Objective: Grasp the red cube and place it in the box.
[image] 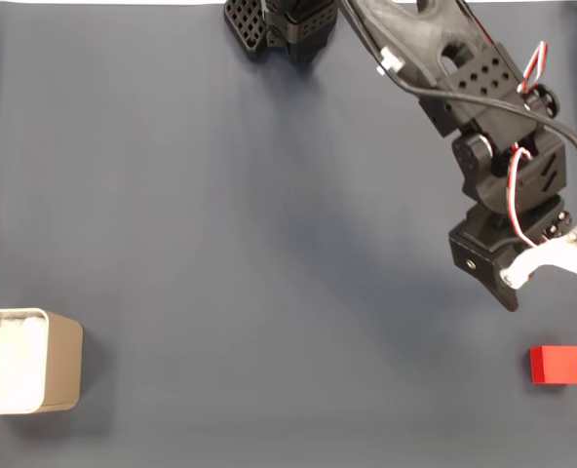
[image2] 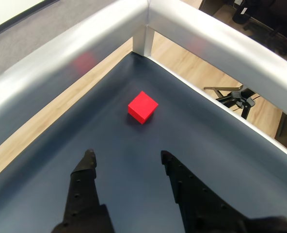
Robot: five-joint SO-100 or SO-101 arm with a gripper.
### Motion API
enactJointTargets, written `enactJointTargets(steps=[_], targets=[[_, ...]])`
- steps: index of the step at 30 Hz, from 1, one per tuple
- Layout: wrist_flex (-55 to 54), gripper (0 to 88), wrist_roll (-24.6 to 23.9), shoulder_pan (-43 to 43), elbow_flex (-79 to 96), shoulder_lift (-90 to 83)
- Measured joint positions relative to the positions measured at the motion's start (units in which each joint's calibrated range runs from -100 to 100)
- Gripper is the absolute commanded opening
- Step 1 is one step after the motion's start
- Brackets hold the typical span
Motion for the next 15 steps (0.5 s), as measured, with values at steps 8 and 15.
enactJointTargets(steps=[8, 15], targets=[[-0.32, 33.6, -0.88, -0.15, -4.88, 5.91], [-0.88, 33.9, -2.30, -0.15, -9.04, 10.25]])
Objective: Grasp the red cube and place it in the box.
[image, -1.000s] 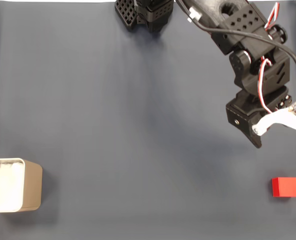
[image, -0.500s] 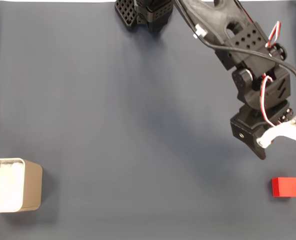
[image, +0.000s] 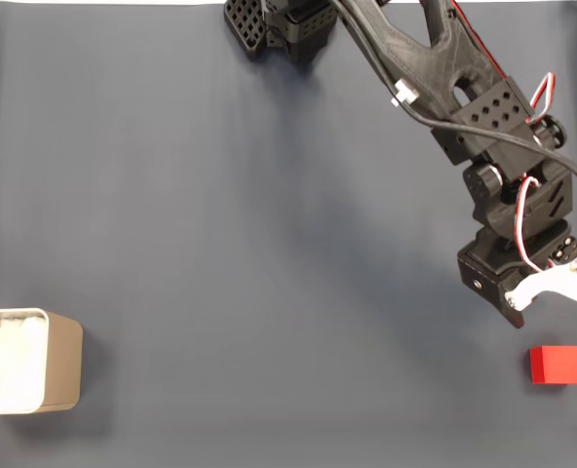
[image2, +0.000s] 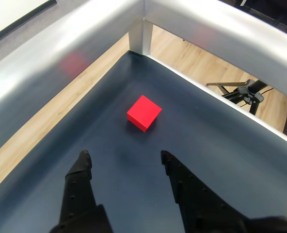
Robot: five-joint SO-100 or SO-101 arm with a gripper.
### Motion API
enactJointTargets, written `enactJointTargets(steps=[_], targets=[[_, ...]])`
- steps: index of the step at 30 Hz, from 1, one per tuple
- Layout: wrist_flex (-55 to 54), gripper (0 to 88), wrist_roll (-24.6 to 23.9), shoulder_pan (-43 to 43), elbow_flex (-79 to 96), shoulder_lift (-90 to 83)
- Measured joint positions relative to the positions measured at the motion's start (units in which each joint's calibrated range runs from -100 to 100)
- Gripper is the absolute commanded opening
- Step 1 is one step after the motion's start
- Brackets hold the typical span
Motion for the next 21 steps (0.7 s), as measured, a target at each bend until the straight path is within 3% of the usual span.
enactJointTargets(steps=[21], targets=[[-0.32, 34.8, -1.47, 0.00, -14.92, 13.89]])
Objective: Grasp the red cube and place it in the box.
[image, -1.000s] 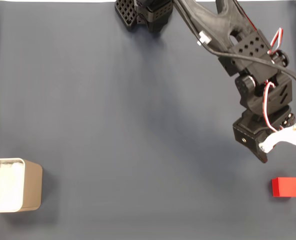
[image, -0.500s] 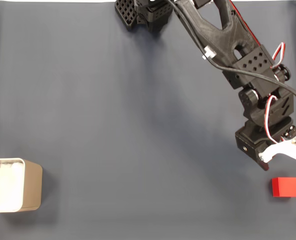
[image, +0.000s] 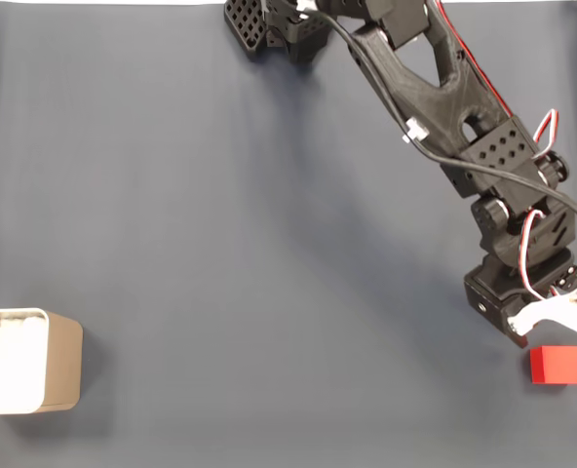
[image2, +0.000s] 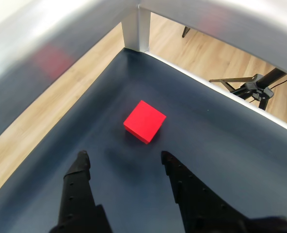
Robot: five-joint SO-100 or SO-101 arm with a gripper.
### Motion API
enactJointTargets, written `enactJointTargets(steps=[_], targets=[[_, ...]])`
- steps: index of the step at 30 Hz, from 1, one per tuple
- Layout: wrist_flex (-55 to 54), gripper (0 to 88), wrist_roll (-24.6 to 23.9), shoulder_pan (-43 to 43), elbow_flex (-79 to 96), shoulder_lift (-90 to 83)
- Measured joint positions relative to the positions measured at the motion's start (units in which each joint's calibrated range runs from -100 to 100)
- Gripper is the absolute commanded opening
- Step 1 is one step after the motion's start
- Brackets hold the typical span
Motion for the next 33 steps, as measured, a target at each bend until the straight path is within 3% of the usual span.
enactJointTargets(steps=[33], targets=[[-2.15, 34.9, -1.90, 0.00, -22.24, 16.67]])
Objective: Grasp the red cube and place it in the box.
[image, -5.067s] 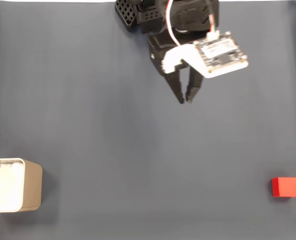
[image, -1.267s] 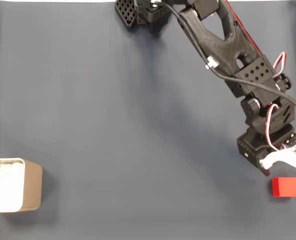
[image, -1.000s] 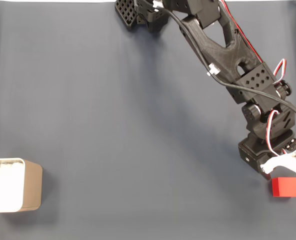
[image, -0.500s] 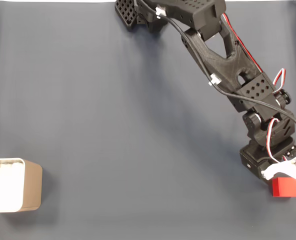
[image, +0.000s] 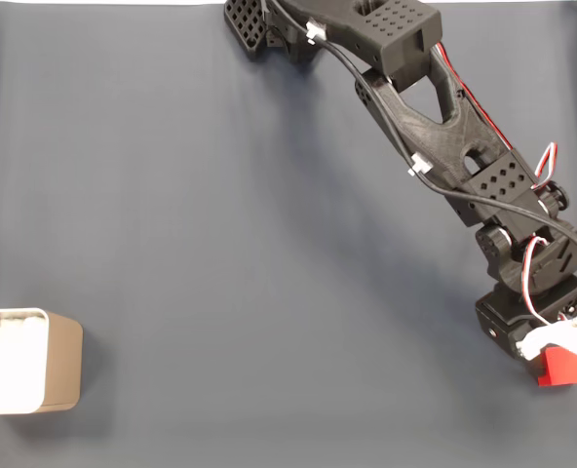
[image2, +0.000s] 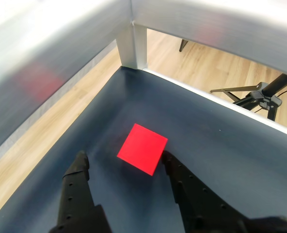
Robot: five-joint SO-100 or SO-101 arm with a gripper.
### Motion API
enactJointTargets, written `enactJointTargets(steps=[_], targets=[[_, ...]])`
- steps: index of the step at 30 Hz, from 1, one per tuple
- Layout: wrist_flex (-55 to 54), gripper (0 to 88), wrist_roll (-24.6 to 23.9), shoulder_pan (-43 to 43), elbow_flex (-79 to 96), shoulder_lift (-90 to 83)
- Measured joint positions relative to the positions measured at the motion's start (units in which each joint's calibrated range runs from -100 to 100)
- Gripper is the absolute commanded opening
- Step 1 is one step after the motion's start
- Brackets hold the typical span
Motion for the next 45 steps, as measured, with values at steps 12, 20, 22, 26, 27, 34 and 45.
enactJointTargets(steps=[12, 20, 22, 26, 27, 34, 45], targets=[[-1.91, 35.0, -0.34, 0.00, -3.98, 3.21], [-2.94, 35.1, -0.34, 0.00, -5.42, 4.69], [-2.94, 35.2, -0.34, 0.00, -5.42, 5.30], [-3.10, 35.2, -0.34, 0.00, -5.42, 5.64], [-3.26, 35.2, -0.34, 0.00, -5.42, 5.64], [-3.98, 35.2, -0.34, -0.45, -5.42, 5.64], [-4.38, 35.4, -0.34, -1.34, -5.42, 5.64]])
